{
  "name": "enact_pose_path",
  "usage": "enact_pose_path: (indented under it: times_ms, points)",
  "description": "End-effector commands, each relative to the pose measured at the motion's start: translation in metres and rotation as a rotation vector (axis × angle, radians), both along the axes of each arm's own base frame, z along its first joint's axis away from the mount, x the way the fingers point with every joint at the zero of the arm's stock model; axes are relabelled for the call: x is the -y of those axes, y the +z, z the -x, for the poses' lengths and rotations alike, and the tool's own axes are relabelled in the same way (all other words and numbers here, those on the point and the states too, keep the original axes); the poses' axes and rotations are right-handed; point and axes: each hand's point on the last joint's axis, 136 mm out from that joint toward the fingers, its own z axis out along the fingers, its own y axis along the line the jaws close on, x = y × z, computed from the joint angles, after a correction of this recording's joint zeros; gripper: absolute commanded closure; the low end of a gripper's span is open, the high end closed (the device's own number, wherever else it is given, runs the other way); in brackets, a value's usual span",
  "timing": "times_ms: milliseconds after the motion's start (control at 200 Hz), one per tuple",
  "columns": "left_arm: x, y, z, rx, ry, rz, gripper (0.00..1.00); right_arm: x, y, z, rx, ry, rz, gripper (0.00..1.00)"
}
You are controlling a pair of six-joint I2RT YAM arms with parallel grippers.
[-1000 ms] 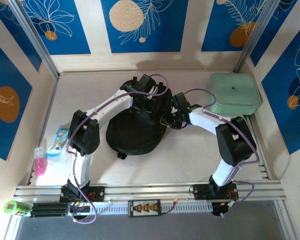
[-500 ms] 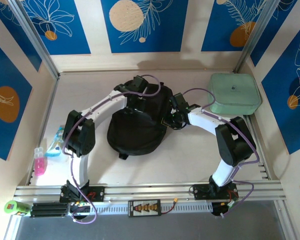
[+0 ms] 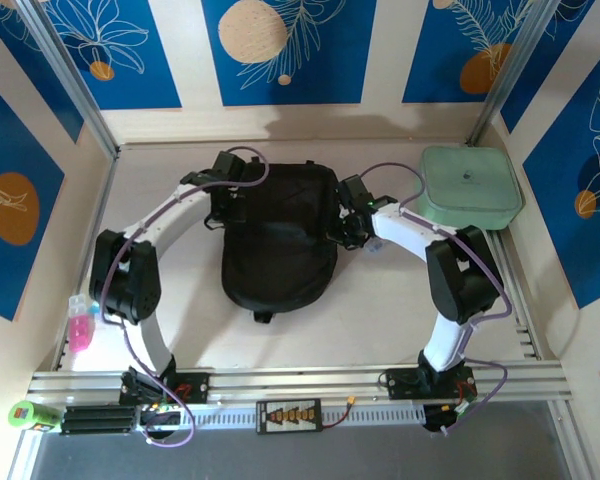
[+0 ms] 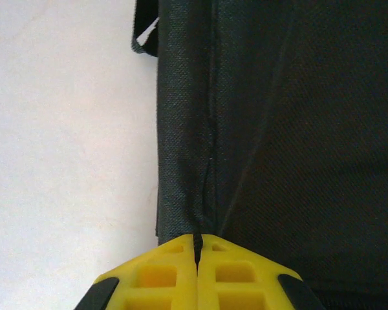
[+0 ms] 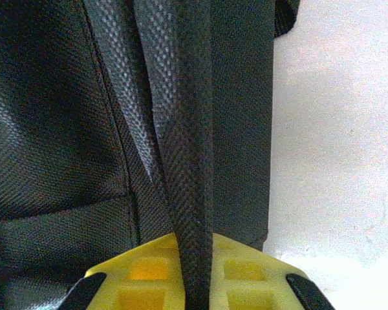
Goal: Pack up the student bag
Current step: Unzip the student bag at the center of the table.
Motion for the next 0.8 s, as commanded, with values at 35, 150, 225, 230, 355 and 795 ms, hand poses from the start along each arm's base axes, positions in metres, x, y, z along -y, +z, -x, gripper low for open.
enact_pose_path:
  times_ms: [35,150,225,230,355,795]
  points:
    - [-0.018,0.004,0.032,-0.030,0.068,0.045,1.00,0.011,0.006,-0.020,0.051,0.023,0.059,0.91]
    - [-0.016,0.007,0.054,-0.042,0.081,0.110,0.98,0.011,0.030,-0.023,0.107,0.019,0.043,0.66]
    - [-0.010,0.013,0.064,-0.021,0.081,0.184,0.81,0.025,0.048,-0.020,0.168,-0.032,0.059,0.45]
    - [-0.010,0.013,0.064,-0.020,0.081,0.187,0.80,0.025,0.049,-0.019,0.170,-0.034,0.062,0.44]
    - [-0.013,0.024,0.071,0.034,0.113,0.238,0.49,0.075,0.053,-0.005,0.176,-0.198,0.179,0.31]
    - [-0.012,0.023,0.101,0.118,0.105,0.357,0.26,0.140,-0.019,0.013,-0.090,-0.399,0.298,0.11]
